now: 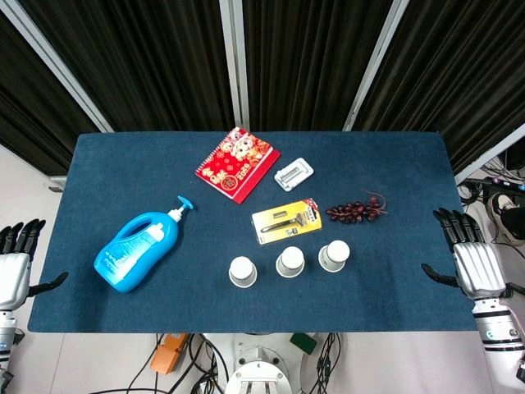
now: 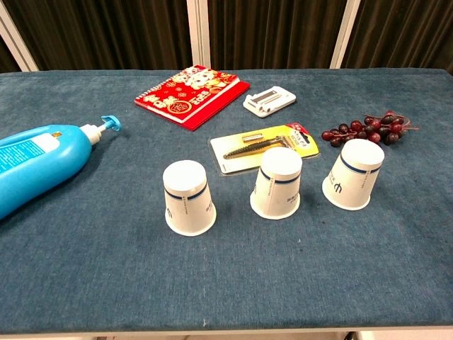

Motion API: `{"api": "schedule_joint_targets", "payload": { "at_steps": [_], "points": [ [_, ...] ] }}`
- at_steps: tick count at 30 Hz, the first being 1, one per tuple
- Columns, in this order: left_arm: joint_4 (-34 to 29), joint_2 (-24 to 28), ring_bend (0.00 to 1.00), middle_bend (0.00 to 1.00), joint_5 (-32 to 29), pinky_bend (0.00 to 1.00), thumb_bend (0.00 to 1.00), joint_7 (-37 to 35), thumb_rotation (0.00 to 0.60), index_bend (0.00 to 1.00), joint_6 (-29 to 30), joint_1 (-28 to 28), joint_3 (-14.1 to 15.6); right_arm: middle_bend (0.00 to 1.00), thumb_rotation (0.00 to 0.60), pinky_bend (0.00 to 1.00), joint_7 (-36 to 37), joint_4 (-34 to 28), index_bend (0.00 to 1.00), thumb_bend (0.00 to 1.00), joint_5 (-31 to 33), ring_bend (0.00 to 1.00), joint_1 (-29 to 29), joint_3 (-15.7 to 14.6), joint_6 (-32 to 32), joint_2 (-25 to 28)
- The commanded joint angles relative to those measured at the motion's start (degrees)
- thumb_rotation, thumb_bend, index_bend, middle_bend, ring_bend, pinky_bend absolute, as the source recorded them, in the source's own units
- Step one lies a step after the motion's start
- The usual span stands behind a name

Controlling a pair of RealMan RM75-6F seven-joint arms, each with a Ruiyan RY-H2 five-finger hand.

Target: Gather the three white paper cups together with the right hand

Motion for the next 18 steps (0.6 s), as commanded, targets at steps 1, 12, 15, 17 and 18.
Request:
{"api": "schedule_joint_targets", "payload": {
  "at_steps": [1, 12, 15, 17, 18],
  "points": [
    [0.1, -0.1, 0.00, 0.06, -0.1, 0.00, 0.15, 0.1, 0.522, 0.02, -0.3, 0.0, -0.1, 0.10, 0.600, 0.00, 0.2, -0.3, 0.02, 0.34, 0.0, 0.00, -0.2, 0.2, -0.2, 0.1],
    [-0.4, 0.6, 0.00, 0.06, 0.9, 0.00, 0.15, -0.3, 0.521, 0.02, -0.5, 0.0, -0.7, 0.12, 0.600, 0.01, 1.8, -5.1, 0.07, 0.22, -6.5, 0.00, 3.8, -0.5, -6.4, -0.2],
    [-0.6, 0.9, 0.00, 0.06, 1.0, 0.00, 0.15, -0.3, 0.521, 0.02, -0.8, -0.2, -0.8, 0.12, 0.600, 0.02, -2.0, -7.2, 0.09, 0.22, -7.5, 0.00, 7.7, -0.1, -12.4, -1.6],
    [-0.7, 1.0, 0.00, 0.06, 1.2, 0.00, 0.15, -0.2, 0.523, 0.02, -1.0, -0.3, -0.9, 0.12, 0.600, 0.02, -4.8, -8.4, 0.10, 0.22, -6.7, 0.00, 10.4, 0.4, -17.0, -2.8],
    [-0.8, 1.1, 0.00, 0.06, 1.4, 0.00, 0.15, -0.1, 0.522, 0.02, -1.0, -0.3, -0.9, 0.12, 0.600, 0.02, -6.3, -9.1, 0.10, 0.22, -5.7, 0.00, 12.3, 1.0, -20.0, -3.8]
  ]
}}
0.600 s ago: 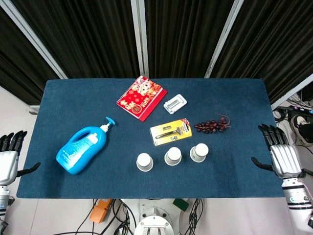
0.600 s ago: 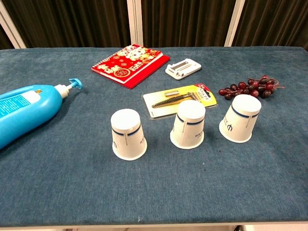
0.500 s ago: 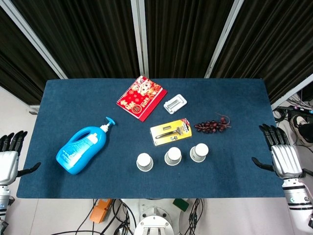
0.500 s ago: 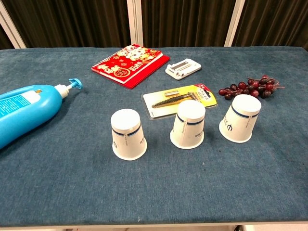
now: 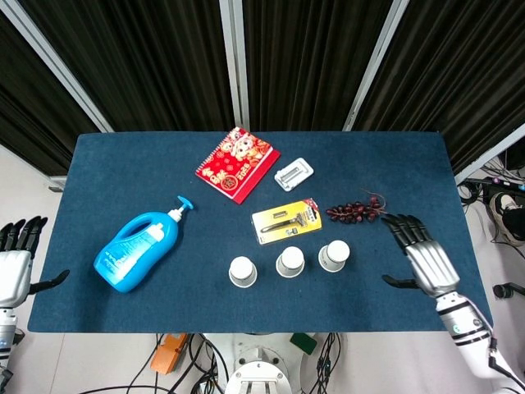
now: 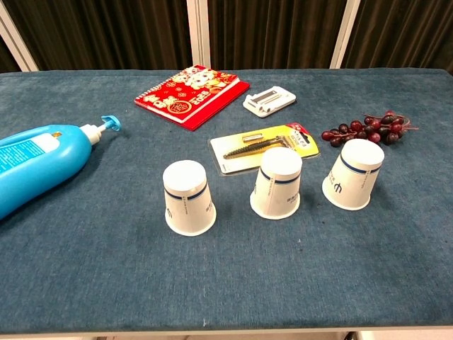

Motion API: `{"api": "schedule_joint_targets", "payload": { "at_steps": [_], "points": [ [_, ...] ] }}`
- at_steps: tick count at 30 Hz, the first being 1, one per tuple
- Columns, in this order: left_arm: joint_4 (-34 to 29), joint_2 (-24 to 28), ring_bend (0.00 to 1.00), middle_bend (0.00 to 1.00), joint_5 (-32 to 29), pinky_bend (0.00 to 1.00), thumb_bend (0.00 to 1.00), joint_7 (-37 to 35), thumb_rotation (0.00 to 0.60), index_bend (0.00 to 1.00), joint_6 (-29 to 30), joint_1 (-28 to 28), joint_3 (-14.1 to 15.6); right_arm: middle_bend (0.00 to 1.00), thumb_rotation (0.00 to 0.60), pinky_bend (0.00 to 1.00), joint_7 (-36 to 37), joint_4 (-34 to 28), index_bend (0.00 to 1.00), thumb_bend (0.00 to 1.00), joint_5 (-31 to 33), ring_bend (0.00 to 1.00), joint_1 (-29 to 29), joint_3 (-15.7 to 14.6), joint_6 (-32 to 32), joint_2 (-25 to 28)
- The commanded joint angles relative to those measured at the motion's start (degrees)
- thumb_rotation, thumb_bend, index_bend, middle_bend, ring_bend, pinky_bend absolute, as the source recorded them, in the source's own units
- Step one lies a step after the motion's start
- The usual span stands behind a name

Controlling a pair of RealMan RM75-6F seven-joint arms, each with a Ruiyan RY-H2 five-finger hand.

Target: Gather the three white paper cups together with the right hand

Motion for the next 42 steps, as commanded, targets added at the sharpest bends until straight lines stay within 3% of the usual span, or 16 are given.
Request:
{"api": "schedule_joint_targets", "payload": {
  "at_steps": [1, 9, 19, 31, 36, 42],
  "points": [
    [-0.1, 0.1, 0.00, 0.06, 0.2, 0.00, 0.15, 0.2, 0.523, 0.02, -0.2, -0.1, 0.0, 0.12, 0.600, 0.02, -6.4, -3.2, 0.11, 0.22, 1.7, 0.00, 7.3, 1.8, -10.9, -3.6],
    [-0.4, 0.2, 0.00, 0.06, 0.3, 0.00, 0.15, 0.6, 0.522, 0.02, -0.9, -0.4, -0.2, 0.15, 0.600, 0.03, -16.7, -1.3, 0.23, 0.30, 13.2, 0.01, 17.4, 7.1, -23.0, -13.5],
    [-0.2, 0.4, 0.00, 0.06, 0.3, 0.00, 0.15, 0.9, 0.523, 0.02, -1.7, -0.8, -0.5, 0.22, 0.600, 0.04, -24.3, 2.5, 0.31, 0.35, 22.6, 0.05, 23.0, 8.0, -26.0, -19.5],
    [0.2, 0.4, 0.00, 0.06, 0.3, 0.00, 0.15, 0.7, 0.522, 0.02, -1.9, -0.7, -0.6, 0.38, 0.600, 0.09, -25.2, 1.6, 0.49, 0.39, 23.8, 0.20, 23.8, 6.6, -23.1, -19.2],
    [0.2, 0.4, 0.00, 0.06, 0.2, 0.00, 0.15, 0.7, 0.522, 0.02, -2.0, -0.7, -0.6, 0.38, 0.600, 0.09, -24.2, -1.3, 0.49, 0.39, 21.4, 0.20, 24.2, 6.2, -22.6, -18.1],
    [0.3, 0.4, 0.00, 0.06, 0.1, 0.00, 0.15, 0.5, 0.522, 0.02, -2.1, -0.5, -0.6, 0.38, 0.600, 0.09, -27.1, -0.3, 0.48, 0.39, 22.9, 0.20, 26.7, 5.8, -24.2, -20.8]
  ]
}}
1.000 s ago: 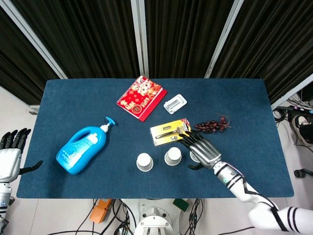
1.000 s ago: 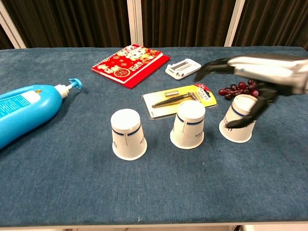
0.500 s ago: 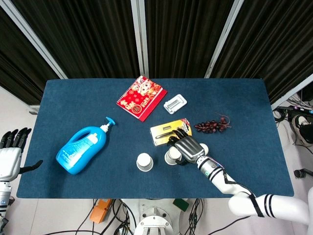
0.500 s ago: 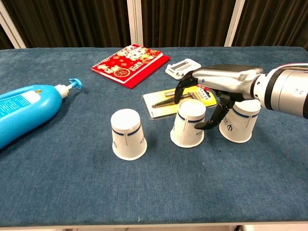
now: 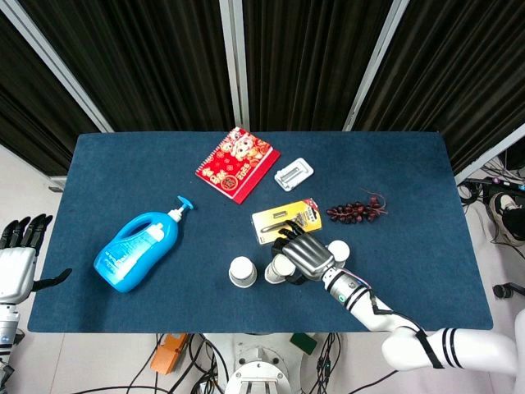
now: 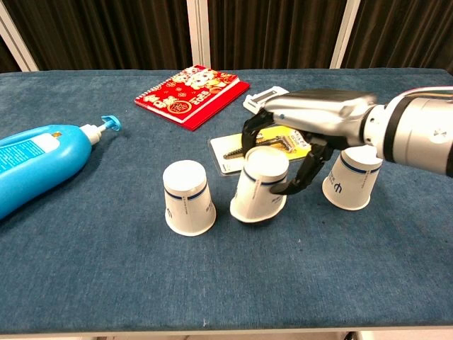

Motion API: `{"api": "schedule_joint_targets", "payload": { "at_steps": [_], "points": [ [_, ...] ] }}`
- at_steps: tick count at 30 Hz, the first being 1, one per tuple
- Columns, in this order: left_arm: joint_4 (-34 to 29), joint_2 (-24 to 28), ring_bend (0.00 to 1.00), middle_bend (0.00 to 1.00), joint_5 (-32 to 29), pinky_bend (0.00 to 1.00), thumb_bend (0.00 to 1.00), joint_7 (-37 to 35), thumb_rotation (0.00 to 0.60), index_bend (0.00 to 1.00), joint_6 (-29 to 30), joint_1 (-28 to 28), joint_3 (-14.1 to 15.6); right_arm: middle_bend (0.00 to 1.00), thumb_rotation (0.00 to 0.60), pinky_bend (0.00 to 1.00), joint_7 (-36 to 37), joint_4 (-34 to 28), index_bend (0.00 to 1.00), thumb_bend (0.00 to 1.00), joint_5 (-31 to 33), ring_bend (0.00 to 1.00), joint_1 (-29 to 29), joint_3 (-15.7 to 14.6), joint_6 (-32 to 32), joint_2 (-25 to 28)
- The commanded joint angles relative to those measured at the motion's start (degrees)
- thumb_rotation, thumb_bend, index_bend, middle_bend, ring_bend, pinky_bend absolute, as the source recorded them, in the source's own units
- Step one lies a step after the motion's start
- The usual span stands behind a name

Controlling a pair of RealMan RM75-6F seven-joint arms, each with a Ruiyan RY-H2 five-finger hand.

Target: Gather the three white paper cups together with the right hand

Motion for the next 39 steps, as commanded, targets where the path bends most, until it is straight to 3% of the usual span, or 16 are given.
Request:
{"api": "schedule_joint_targets", "payload": {
  "at_steps": [1, 12, 18, 23, 29, 39],
  "points": [
    [0.1, 0.0, 0.00, 0.06, -0.2, 0.00, 0.15, -0.2, 0.524, 0.02, 0.0, 0.1, 0.0, 0.38, 0.600, 0.09, -2.0, 0.9, 0.47, 0.39, 1.4, 0.20, 1.4, -0.1, -0.5, -1.6],
    [1.3, -0.5, 0.00, 0.06, -0.2, 0.00, 0.15, -1.2, 0.523, 0.02, -0.2, 0.3, 0.0, 0.37, 0.600, 0.08, -5.8, 1.5, 0.35, 0.39, 5.0, 0.15, 3.7, -1.1, -0.3, -3.9],
    [1.5, -0.6, 0.00, 0.06, -0.1, 0.00, 0.15, -1.4, 0.523, 0.02, -0.1, 0.2, -0.1, 0.27, 0.600, 0.03, -5.1, -0.3, 0.21, 0.39, 4.3, 0.08, 3.4, -1.6, 1.2, -2.5],
    [1.6, -0.4, 0.00, 0.06, -0.2, 0.00, 0.15, -1.6, 0.525, 0.02, 0.0, 0.2, -0.3, 0.25, 0.600, 0.03, -3.1, -4.5, 0.20, 0.39, 1.1, 0.08, -0.2, -2.3, 7.0, 3.5],
    [1.4, -0.3, 0.00, 0.06, 0.3, 0.00, 0.15, -2.0, 0.522, 0.02, -0.6, -0.3, -0.4, 0.25, 0.600, 0.03, -0.8, -7.5, 0.19, 0.39, 0.0, 0.08, -6.2, -5.6, 12.4, 12.5],
    [-0.5, 0.4, 0.00, 0.06, 0.7, 0.00, 0.15, -1.0, 0.521, 0.02, -0.7, -0.7, -0.4, 0.25, 0.600, 0.03, 0.1, -2.6, 0.29, 0.38, 2.7, 0.08, -7.2, -7.1, 9.0, 12.8]
  ]
}}
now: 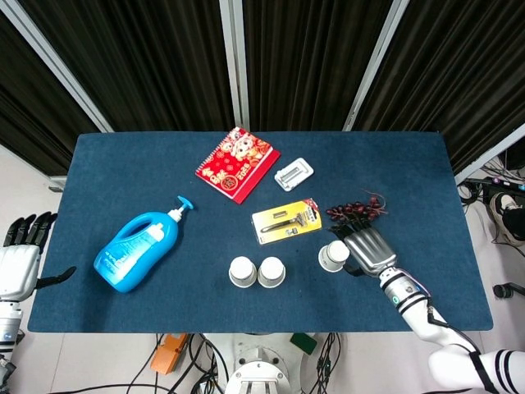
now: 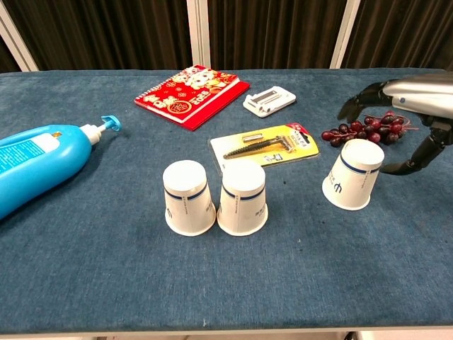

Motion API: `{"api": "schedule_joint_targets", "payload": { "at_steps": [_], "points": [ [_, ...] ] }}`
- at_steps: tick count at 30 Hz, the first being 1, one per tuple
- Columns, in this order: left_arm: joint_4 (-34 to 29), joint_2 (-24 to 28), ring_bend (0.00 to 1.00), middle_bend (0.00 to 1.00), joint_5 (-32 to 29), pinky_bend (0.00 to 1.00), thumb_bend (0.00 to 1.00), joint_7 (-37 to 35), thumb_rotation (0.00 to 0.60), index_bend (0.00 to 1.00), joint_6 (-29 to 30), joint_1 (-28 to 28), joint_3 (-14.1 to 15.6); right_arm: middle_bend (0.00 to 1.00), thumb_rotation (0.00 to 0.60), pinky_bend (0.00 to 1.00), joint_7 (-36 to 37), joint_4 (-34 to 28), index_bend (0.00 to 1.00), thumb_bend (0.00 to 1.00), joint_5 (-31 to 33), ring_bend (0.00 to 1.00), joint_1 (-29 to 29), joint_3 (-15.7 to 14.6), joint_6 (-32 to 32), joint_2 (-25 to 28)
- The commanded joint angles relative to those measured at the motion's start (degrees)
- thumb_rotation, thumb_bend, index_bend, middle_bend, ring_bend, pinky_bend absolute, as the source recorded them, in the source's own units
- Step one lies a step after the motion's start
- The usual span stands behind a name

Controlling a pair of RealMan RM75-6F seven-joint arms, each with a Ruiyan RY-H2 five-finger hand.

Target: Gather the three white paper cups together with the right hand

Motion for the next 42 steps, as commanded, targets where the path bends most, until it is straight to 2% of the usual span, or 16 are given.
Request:
{"api": "schedule_joint_targets", "payload": {
  "at_steps": [1, 12, 16, 19, 26, 30, 34, 39, 42],
  "points": [
    [-0.4, 0.3, 0.00, 0.06, -0.2, 0.00, 0.15, 0.4, 0.521, 0.02, 0.0, 0.0, -0.1, 0.25, 0.600, 0.03, 0.5, 1.4, 0.30, 0.38, 0.3, 0.08, 0.1, 0.2, -1.0, -1.0],
    [-1.2, 0.8, 0.00, 0.06, -0.8, 0.00, 0.15, 1.3, 0.521, 0.02, 0.0, 0.2, 0.0, 0.30, 0.600, 0.03, 1.0, 3.3, 0.38, 0.38, 0.2, 0.11, 0.7, 1.3, -2.4, -2.4],
    [-1.2, 0.9, 0.00, 0.06, -0.9, 0.00, 0.15, 1.3, 0.519, 0.02, 0.1, 0.3, 0.0, 0.39, 0.600, 0.05, 0.7, 3.1, 0.47, 0.39, -0.2, 0.20, 0.4, 1.6, -1.6, -2.3],
    [-1.1, 0.9, 0.00, 0.06, -0.9, 0.00, 0.15, 1.2, 0.518, 0.02, 0.1, 0.3, 0.0, 0.43, 0.600, 0.05, 1.1, 2.2, 0.52, 0.41, -1.0, 0.24, -0.1, 1.8, -0.7, -1.7],
    [-0.9, 0.9, 0.00, 0.06, -1.1, 0.00, 0.15, 1.0, 0.520, 0.02, 0.0, 0.4, 0.0, 0.43, 0.600, 0.05, 3.8, -3.9, 0.52, 0.42, -6.1, 0.24, -0.8, 3.3, 1.9, 2.1],
    [-0.9, 0.9, 0.00, 0.06, -0.8, 0.00, 0.15, 0.8, 0.519, 0.02, 0.2, 0.4, 0.1, 0.43, 0.600, 0.05, 5.1, -8.0, 0.52, 0.42, -7.5, 0.24, 1.8, 6.4, 0.2, 4.0],
    [-0.8, 1.0, 0.00, 0.06, -0.8, 0.00, 0.15, 0.8, 0.518, 0.02, 0.4, 0.6, 0.2, 0.43, 0.600, 0.06, 5.1, -10.7, 0.52, 0.41, -5.4, 0.24, 5.3, 9.6, -3.2, 4.5],
    [-0.5, 0.9, 0.00, 0.06, -0.9, 0.00, 0.15, 0.7, 0.519, 0.02, 0.6, 0.8, 0.2, 0.43, 0.600, 0.06, 3.5, -11.7, 0.52, 0.42, -0.6, 0.24, 11.0, 12.3, -8.4, 2.3],
    [-0.2, 0.8, 0.00, 0.06, -1.0, 0.00, 0.15, 0.4, 0.518, 0.02, 0.5, 0.9, 0.2, 0.43, 0.600, 0.06, 0.5, -11.0, 0.52, 0.42, 2.6, 0.24, 14.1, 12.8, -9.8, -0.1]
  ]
}}
